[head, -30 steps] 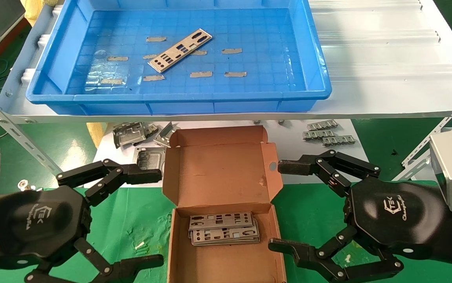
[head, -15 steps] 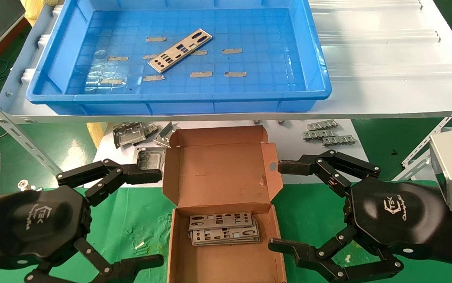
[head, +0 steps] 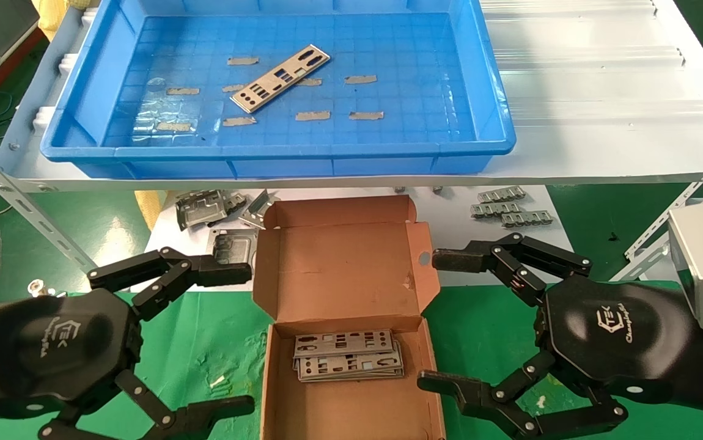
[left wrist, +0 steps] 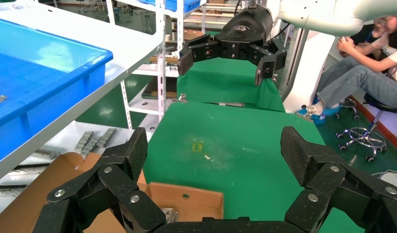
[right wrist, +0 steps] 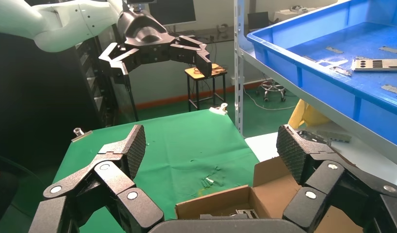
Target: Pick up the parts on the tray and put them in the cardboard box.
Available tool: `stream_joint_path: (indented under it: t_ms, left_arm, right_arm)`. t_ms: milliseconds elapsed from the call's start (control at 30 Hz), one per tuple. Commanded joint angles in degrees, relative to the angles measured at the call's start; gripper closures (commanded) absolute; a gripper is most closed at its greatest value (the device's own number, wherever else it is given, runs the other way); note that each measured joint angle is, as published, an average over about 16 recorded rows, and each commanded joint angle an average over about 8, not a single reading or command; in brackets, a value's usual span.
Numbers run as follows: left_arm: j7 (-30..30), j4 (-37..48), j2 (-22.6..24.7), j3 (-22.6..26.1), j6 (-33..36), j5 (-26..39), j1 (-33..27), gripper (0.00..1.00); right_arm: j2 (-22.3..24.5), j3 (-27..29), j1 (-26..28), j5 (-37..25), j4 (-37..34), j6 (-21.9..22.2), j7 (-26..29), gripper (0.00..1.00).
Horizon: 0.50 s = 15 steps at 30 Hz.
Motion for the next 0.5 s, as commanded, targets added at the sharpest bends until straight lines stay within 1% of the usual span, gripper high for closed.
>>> stream_joint_path:
  t_ms: [33, 500]
  left_arm:
    - [0.0, 0.0, 0.0, 0.0, 0.0, 0.0, 0.0, 0.0]
    - [0.0, 0.0, 0.0, 0.0, 0.0, 0.0, 0.0, 0.0]
  right_arm:
    - [0.0, 0.0, 0.0, 0.0, 0.0, 0.0, 0.0, 0.0]
    - [0.0, 0.0, 0.0, 0.0, 0.0, 0.0, 0.0, 0.0]
